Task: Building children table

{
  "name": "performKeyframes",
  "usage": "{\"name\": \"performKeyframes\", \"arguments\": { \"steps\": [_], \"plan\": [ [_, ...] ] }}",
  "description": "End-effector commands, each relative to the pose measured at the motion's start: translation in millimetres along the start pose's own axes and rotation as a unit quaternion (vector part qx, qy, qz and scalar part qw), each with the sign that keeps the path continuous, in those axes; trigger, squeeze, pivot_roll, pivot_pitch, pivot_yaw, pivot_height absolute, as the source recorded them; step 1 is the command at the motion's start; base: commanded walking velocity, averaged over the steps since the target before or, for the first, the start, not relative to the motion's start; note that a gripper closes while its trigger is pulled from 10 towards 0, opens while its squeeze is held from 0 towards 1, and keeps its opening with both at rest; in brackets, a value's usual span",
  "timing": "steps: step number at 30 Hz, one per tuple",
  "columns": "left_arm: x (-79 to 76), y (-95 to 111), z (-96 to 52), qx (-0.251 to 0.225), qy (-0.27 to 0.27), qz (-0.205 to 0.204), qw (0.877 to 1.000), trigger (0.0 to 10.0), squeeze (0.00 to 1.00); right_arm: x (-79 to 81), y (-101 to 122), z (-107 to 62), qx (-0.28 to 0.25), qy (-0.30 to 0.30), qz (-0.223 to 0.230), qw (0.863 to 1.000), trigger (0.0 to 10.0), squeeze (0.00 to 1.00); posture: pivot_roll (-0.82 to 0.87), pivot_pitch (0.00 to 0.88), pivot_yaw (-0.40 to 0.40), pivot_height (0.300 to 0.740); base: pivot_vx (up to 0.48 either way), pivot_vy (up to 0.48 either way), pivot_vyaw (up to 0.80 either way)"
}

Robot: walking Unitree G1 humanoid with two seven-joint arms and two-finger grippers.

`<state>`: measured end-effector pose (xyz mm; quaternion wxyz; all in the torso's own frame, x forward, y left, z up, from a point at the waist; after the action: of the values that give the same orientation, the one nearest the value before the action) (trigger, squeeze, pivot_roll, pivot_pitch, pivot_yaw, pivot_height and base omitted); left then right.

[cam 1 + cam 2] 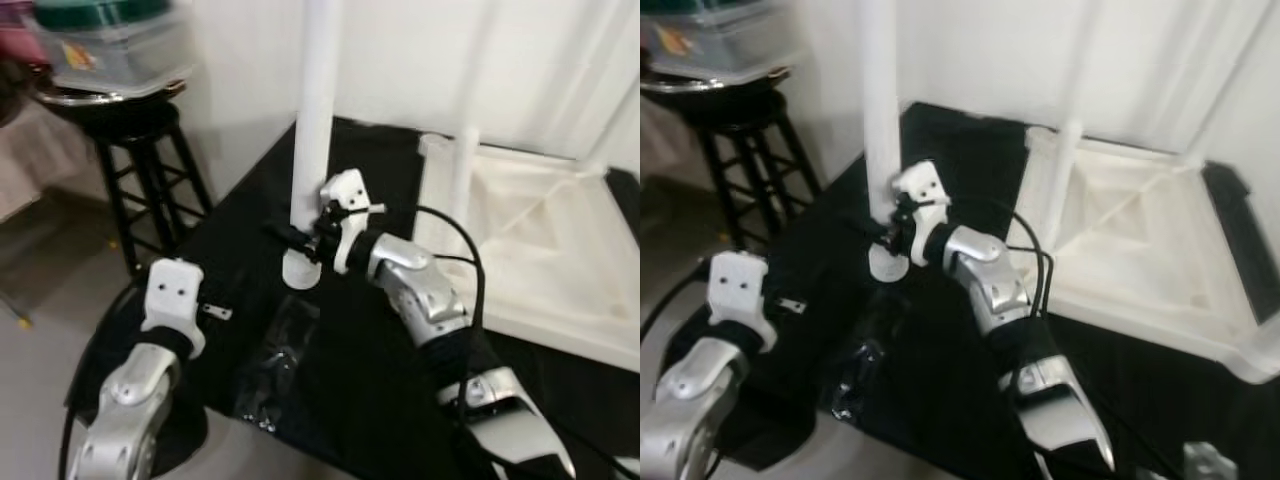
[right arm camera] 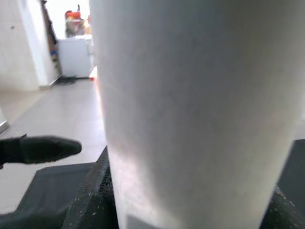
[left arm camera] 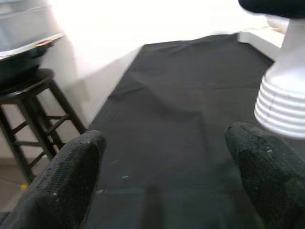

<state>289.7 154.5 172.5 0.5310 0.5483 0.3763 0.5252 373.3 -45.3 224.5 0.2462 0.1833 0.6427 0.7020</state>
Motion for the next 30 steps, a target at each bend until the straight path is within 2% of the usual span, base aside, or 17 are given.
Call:
{"name": "performKeyframes", "arguments": {
  "steps": [1,10,17,26,30],
  "plan": [
    [-2.0,-3.0,-0.8,0.007,-0.007,-0.005,1.0,10.0,0.0,2.4,-2.5,-3.5,-0.003,0.0,-0.002,1.0,10.0,0.0,-0.02,0.05,-0.058,0.74,0.0,-0.458,0.0],
    [-1.9,-5.0,0.3,0.012,-0.006,-0.012,1.0,10.0,0.0,4.1,-11.5,-9.7,0.005,-0.01,0.001,1.0,10.0,0.0,-0.03,0.035,-0.055,0.74,0.0,-0.452,0.0],
    [-1.0,-8.1,1.4,0.019,-0.002,-0.021,1.0,10.0,0.0,2.7,-15.3,-11.1,0.012,-0.028,-0.005,1.0,10.0,0.0,-0.03,0.032,-0.058,0.74,0.0,0.0,0.0],
    [0.8,-7.7,1.2,0.02,0.003,-0.026,0.999,10.0,0.0,5.3,-16.0,-8.4,0.009,-0.042,0.001,0.999,10.0,0.0,-0.02,0.043,-0.056,0.74,0.0,0.475,0.0],
    [1.9,-7.8,2.1,0.023,0.001,-0.022,0.999,10.0,0.0,7.3,-16.6,-7.4,0.006,-0.048,0.005,0.999,10.0,0.0,-0.02,0.046,-0.052,0.74,0.0,0.0,0.0]
  ]
}}
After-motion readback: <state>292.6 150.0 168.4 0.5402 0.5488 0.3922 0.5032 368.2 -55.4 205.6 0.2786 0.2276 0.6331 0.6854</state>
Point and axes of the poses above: a point about 5 cm out from each wrist's last joint towards the gripper, its own z axis pointing out of the wrist towards the gripper, its own y axis along the axis of the wrist's last joint, x = y × z, the point moved 3 cm from there along z, pointing out of the wrist towards the gripper, and after that the axes turned 3 degrees about z, right-handed, at the moved point
